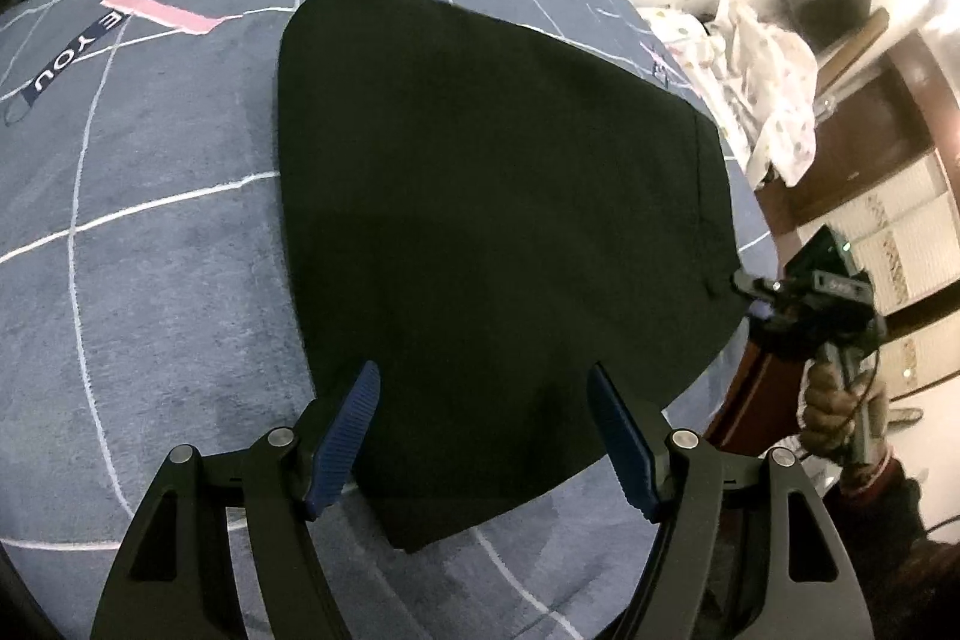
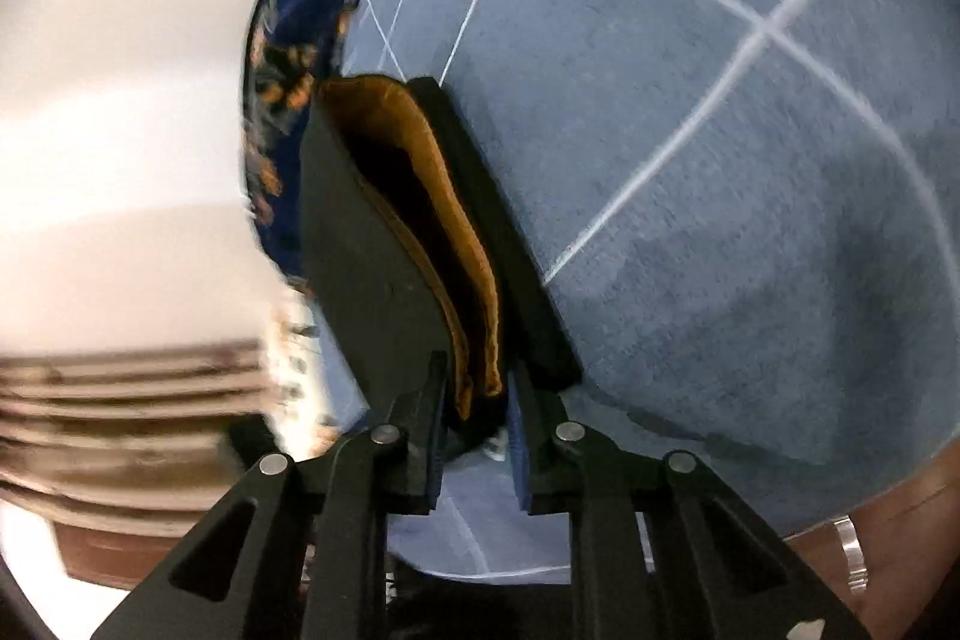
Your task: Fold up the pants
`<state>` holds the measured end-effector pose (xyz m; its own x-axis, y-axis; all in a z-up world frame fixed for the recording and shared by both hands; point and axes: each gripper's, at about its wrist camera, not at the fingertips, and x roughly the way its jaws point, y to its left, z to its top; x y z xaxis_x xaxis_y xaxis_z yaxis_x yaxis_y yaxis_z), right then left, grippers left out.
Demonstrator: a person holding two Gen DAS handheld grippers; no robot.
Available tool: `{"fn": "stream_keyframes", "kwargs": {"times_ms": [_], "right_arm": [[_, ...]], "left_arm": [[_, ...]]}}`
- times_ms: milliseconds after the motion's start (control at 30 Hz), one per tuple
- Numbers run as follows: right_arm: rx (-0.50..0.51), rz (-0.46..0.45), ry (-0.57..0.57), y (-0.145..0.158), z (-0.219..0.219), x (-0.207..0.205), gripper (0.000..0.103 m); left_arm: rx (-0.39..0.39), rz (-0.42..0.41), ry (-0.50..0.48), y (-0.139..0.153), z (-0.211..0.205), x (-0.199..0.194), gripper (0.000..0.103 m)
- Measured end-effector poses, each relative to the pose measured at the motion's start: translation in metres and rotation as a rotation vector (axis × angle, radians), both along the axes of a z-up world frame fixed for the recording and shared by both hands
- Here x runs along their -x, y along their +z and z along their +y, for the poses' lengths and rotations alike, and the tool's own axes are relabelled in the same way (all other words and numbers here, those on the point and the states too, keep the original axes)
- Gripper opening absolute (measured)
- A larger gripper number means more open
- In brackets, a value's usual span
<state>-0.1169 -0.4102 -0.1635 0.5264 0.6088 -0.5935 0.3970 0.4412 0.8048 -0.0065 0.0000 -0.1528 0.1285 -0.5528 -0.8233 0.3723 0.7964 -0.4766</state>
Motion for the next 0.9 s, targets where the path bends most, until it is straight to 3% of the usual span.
{"fn": "stream_keyframes", "kwargs": {"times_ms": [200, 400, 533, 600, 667, 733, 900], "right_arm": [[0.101, -0.007, 0.057, 0.014, 0.006, -0.011, 0.019], [0.255, -0.053, 0.087, 0.036, 0.011, -0.016, 0.035], [0.344, -0.033, 0.118, 0.041, 0.013, -0.023, 0.043], [0.344, -0.029, 0.118, 0.040, 0.010, -0.025, 0.045], [0.356, -0.023, 0.114, 0.039, 0.007, -0.028, 0.055], [0.361, -0.015, 0.117, 0.038, 0.004, -0.031, 0.059], [0.248, -0.015, 0.166, 0.025, 0.003, -0.040, 0.059]], "left_arm": [[-0.005, -0.015, -0.006, 0.004, 0.000, -0.001, 0.072], [0.020, -0.037, 0.012, 0.007, 0.008, -0.002, 0.072], [0.025, -0.046, 0.027, 0.009, 0.014, -0.005, 0.072], [0.038, -0.041, 0.044, 0.009, 0.019, -0.006, 0.072], [0.039, -0.041, 0.056, 0.008, 0.024, -0.007, 0.072], [0.039, -0.030, 0.060, 0.006, 0.028, -0.009, 0.072], [0.073, -0.004, 0.031, 0.000, 0.032, -0.012, 0.072]]}}
